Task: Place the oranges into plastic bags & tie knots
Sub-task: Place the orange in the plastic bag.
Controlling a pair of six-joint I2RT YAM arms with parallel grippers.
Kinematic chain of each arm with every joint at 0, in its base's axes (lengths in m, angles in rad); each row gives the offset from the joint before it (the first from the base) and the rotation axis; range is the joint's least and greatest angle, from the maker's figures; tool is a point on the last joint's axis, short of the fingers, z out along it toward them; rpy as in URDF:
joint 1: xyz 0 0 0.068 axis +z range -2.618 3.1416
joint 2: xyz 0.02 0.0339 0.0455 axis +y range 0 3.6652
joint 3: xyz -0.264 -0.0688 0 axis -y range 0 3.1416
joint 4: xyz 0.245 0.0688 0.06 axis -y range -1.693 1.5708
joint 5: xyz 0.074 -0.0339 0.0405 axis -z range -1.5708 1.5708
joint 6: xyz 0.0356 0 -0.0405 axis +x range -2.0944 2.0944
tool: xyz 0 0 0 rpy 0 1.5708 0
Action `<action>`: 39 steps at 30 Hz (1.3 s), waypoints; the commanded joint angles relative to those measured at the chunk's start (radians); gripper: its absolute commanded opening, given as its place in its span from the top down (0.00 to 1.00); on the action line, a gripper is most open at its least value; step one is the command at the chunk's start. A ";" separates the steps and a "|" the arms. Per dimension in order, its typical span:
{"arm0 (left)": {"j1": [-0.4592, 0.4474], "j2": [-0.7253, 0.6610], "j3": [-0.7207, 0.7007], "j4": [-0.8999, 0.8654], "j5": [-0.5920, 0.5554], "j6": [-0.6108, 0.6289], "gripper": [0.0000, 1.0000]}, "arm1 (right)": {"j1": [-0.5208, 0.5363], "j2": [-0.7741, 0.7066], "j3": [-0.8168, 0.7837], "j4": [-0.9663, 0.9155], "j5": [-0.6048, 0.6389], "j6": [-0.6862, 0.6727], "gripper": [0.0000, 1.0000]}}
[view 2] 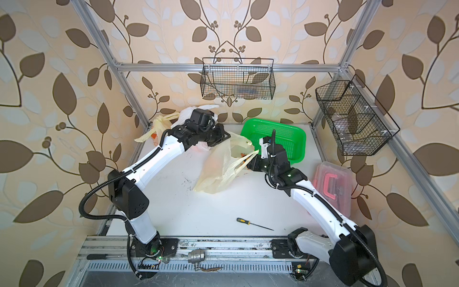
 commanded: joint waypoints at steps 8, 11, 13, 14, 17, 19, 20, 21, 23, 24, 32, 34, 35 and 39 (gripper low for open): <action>0.044 -0.114 -0.126 0.070 0.027 0.008 1.00 | 0.108 0.365 0.215 0.185 -0.017 0.046 0.46; 0.077 -0.141 -0.181 0.094 0.033 -0.004 1.00 | 0.110 0.388 0.221 0.190 -0.020 0.053 0.11; 0.087 -0.152 -0.200 0.096 0.034 -0.002 1.00 | 0.108 0.365 0.213 0.183 -0.014 0.047 0.03; 0.092 -0.155 -0.207 0.096 0.034 -0.001 1.00 | 0.110 0.347 0.210 0.170 -0.014 0.036 0.01; 0.102 -0.154 -0.217 0.093 0.039 0.004 1.00 | 0.112 0.269 0.189 0.114 -0.010 -0.013 0.00; 0.109 -0.158 -0.225 0.091 0.034 0.010 1.00 | 0.111 0.192 0.160 0.066 0.001 -0.069 0.03; 0.114 -0.159 -0.231 0.091 0.029 0.011 1.00 | 0.111 0.145 0.142 0.040 0.023 -0.107 0.04; 0.120 -0.161 -0.238 0.092 0.024 0.013 1.00 | 0.112 0.095 0.121 0.004 0.056 -0.142 0.05; 0.130 -0.159 -0.247 0.095 0.019 0.020 1.00 | 0.111 0.007 0.092 -0.069 0.151 -0.203 0.06; 0.133 -0.154 -0.246 0.087 0.013 0.028 1.00 | 0.105 -0.033 0.079 -0.105 0.207 -0.228 0.06; 0.134 -0.133 -0.229 0.040 -0.037 0.072 1.00 | -0.132 -0.064 0.080 -0.263 0.367 -0.215 0.09; 0.134 -0.139 -0.235 0.039 -0.044 0.079 1.00 | -0.199 0.013 0.145 -0.315 0.385 -0.196 0.11; 0.134 -0.139 -0.235 0.036 -0.045 0.082 1.00 | -0.224 0.061 0.183 -0.330 0.399 -0.194 0.12; 0.134 -0.140 -0.234 0.011 -0.041 0.099 1.00 | -0.303 0.295 0.389 -0.440 0.420 -0.202 0.16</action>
